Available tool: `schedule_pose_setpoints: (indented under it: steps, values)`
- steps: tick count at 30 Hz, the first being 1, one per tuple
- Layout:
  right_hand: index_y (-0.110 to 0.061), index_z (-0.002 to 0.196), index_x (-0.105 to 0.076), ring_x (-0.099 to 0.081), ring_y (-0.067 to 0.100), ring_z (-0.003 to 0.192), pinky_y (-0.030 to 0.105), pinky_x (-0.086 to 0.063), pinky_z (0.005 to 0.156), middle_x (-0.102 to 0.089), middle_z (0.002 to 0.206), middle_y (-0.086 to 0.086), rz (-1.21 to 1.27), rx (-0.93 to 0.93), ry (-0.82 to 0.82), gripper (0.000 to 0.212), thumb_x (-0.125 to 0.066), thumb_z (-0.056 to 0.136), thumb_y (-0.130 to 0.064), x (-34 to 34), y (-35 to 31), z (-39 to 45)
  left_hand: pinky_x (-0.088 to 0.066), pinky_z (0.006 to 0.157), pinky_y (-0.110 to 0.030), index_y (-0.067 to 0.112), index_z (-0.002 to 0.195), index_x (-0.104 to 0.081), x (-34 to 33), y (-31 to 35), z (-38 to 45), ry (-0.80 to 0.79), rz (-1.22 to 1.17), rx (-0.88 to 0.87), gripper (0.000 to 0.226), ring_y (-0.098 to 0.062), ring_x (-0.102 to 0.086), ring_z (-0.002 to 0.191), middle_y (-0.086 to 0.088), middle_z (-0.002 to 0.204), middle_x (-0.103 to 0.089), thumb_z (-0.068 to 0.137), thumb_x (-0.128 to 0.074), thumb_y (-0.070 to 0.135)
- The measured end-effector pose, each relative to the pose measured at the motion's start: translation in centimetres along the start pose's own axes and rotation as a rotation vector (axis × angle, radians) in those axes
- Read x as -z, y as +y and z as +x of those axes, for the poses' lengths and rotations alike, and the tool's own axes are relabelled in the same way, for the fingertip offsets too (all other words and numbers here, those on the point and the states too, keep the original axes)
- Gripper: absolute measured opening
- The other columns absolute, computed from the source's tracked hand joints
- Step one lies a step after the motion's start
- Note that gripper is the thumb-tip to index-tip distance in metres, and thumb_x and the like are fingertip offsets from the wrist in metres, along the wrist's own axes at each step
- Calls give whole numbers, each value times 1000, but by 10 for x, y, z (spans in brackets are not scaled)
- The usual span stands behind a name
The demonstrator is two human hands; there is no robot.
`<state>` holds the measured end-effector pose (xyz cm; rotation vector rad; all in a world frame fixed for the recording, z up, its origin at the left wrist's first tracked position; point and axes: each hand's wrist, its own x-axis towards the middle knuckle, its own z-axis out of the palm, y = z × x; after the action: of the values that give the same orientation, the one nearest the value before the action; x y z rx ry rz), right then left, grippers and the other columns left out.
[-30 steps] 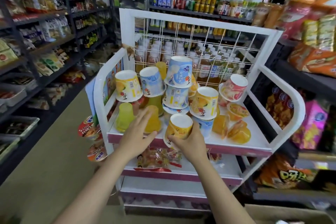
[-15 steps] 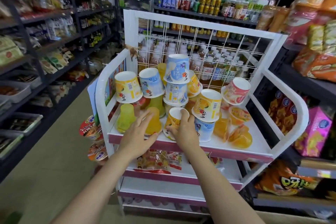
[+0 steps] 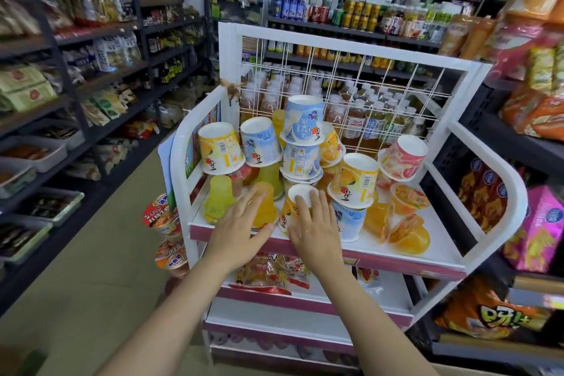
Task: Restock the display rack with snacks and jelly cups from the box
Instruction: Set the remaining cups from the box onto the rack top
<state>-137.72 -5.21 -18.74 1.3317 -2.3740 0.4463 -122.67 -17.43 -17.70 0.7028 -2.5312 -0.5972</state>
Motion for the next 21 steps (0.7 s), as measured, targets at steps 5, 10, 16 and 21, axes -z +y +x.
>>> schedule_pose_setpoints:
  steps: [5, 10, 16, 21]
  values:
    - [-17, 142, -42, -28, 38, 147, 58, -39, 109, -38, 154, 19, 70, 11, -85, 63, -68, 87, -31, 9, 2, 0, -29, 117, -43, 37, 157, -7, 5, 2, -1, -39, 71, 15, 81, -21, -17, 149, 17, 165, 1, 85, -20, 73]
    - [-16, 149, -37, -28, 28, 147, 41, -39, 110, -31, 158, 10, 342, -10, -21, 62, -62, 94, -29, 45, 8, -28, -14, 120, -43, 28, 157, -18, 12, 19, -8, 48, 110, -61, 70, -20, 6, 153, 10, 166, 6, 97, -32, 62]
    - [-19, 142, -44, -43, 10, 132, 21, -37, 101, -48, 143, -2, 339, -285, 12, 53, -54, 95, -42, 103, 68, -138, -40, 108, -47, 12, 132, -58, -43, 102, -47, 114, -176, -263, 52, -28, -48, 131, -5, 140, -54, 95, -44, 46]
    - [-20, 143, -42, -47, 21, 127, 34, -43, 98, -48, 139, 1, 245, -648, -231, 63, -45, 91, -55, 115, 162, -257, -36, 109, -41, 17, 136, -54, -159, 192, -78, -349, -146, -380, 53, -24, -46, 131, -1, 139, -53, 95, -43, 49]
